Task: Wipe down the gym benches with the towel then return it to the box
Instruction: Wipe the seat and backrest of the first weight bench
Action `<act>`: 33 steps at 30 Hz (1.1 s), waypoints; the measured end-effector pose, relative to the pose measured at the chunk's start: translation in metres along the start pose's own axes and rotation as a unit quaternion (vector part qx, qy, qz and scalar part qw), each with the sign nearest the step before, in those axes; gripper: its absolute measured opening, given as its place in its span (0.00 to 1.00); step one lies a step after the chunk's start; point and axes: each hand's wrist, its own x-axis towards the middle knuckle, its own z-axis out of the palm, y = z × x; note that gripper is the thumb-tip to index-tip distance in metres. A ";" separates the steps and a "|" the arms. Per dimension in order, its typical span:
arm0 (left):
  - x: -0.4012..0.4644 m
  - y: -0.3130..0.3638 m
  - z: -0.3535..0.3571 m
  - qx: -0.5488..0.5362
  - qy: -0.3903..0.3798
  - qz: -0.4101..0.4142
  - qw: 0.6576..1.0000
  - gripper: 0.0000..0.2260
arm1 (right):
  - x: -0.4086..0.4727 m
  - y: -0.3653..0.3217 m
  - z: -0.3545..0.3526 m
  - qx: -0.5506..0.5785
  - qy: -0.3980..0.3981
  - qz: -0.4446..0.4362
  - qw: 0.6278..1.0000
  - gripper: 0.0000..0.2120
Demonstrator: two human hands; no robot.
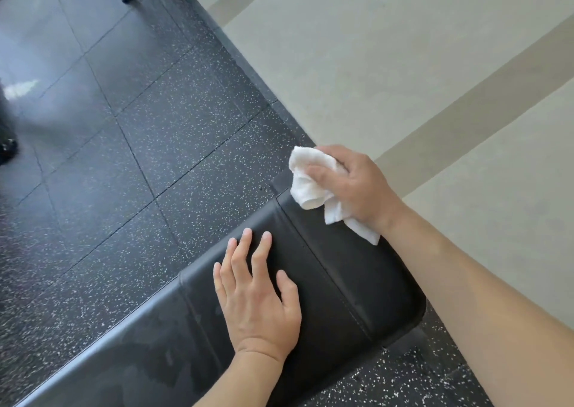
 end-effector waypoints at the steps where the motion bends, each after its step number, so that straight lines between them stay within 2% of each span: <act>1: 0.000 0.000 0.000 0.001 0.000 0.000 1.000 0.26 | -0.016 0.006 -0.006 0.042 0.027 0.000 0.999 0.07; 3: 0.000 0.001 0.000 0.003 -0.001 -0.001 1.000 0.26 | -0.053 0.021 -0.019 0.068 0.054 0.006 0.996 0.11; 7: 0.002 0.003 0.001 0.010 0.004 0.006 1.000 0.28 | -0.132 0.050 -0.037 0.114 0.055 0.041 0.991 0.20; 10: 0.003 0.003 0.005 0.011 0.014 0.009 1.000 0.29 | -0.156 0.057 -0.033 0.107 0.070 0.044 0.991 0.22; 13: 0.002 -0.001 0.008 0.016 0.022 0.022 0.999 0.29 | -0.125 0.045 -0.028 0.133 0.069 0.018 0.989 0.16; 17: 0.003 -0.005 0.011 0.017 0.017 0.029 0.999 0.29 | -0.030 0.015 -0.011 0.128 0.008 0.010 0.992 0.10; 22: 0.004 -0.005 0.009 0.020 0.011 0.033 0.999 0.28 | 0.049 -0.007 0.004 -0.020 -0.119 0.054 0.991 0.09; 23: 0.004 -0.004 0.009 0.023 0.007 0.027 0.999 0.28 | 0.045 -0.007 0.002 -0.021 -0.115 0.055 0.992 0.09; 25: 0.002 -0.003 0.007 0.022 0.000 0.020 1.000 0.28 | 0.020 -0.003 -0.001 -0.023 -0.059 0.019 0.998 0.09; 27: 0.002 -0.002 0.006 0.017 -0.002 0.019 1.000 0.28 | -0.020 0.004 -0.005 -0.083 -0.002 -0.072 0.994 0.10; 30: 0.003 -0.004 0.005 0.023 -0.008 0.019 1.000 0.28 | -0.085 0.018 -0.013 -0.259 0.006 -0.170 0.951 0.18; 33: 0.003 0.000 0.002 0.019 -0.018 0.011 1.000 0.28 | -0.117 0.030 -0.013 -0.323 0.014 -0.223 0.920 0.17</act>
